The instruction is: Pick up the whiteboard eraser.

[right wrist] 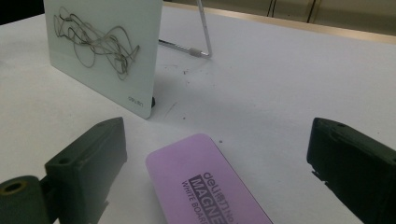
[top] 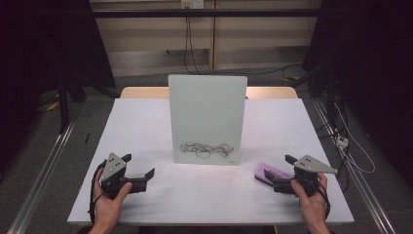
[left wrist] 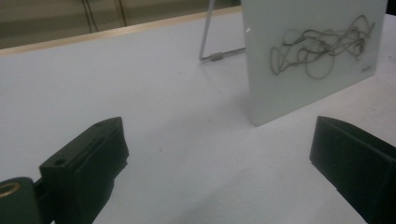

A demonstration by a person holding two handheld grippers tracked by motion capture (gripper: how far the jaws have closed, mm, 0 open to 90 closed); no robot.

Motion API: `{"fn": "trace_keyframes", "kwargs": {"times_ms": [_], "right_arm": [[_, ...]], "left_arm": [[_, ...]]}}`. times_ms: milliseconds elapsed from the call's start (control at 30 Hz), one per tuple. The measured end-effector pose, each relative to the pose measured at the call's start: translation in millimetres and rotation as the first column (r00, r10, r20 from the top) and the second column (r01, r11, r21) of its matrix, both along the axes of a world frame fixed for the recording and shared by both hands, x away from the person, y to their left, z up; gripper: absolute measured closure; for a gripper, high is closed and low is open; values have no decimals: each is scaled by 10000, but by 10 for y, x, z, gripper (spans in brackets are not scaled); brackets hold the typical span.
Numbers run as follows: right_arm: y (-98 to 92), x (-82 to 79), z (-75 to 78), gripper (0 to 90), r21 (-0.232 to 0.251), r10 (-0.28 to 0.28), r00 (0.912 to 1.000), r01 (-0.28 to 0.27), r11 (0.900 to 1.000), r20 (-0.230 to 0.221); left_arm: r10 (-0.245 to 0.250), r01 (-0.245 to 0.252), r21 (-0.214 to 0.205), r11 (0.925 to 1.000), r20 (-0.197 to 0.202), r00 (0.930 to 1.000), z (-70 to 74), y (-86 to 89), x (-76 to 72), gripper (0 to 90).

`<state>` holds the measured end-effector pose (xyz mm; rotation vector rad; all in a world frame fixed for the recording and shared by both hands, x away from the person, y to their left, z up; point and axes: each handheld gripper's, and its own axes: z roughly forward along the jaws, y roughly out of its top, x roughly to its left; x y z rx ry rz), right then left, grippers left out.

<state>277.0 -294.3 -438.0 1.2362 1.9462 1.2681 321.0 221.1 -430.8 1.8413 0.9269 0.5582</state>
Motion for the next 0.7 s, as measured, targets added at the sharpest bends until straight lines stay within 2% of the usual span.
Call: {"fn": "trace_keyframes", "kwargs": {"times_ms": [200,567,633,700], "right_arm": [[2,20,5,65,136,-50,10000,49,9999,50],[30,45,20,71,46,-79,10000,80,10000,-42],[38,62,34,69,179,-38,9996,43,9998,-284],[62,77,54,63,-97,73,9985,-79,9999,-535]], "left_arm": [[188,-187,74,9998,-76,9998,-2,-28,-3,39],[64,-58,268,9996,-221,9997,-15,-60,-21,41],[47,-43,194,9998,-198,9998,-14,-59,-20,41],[45,-42,177,9998,-156,9999,-14,-61,-11,41]]}}
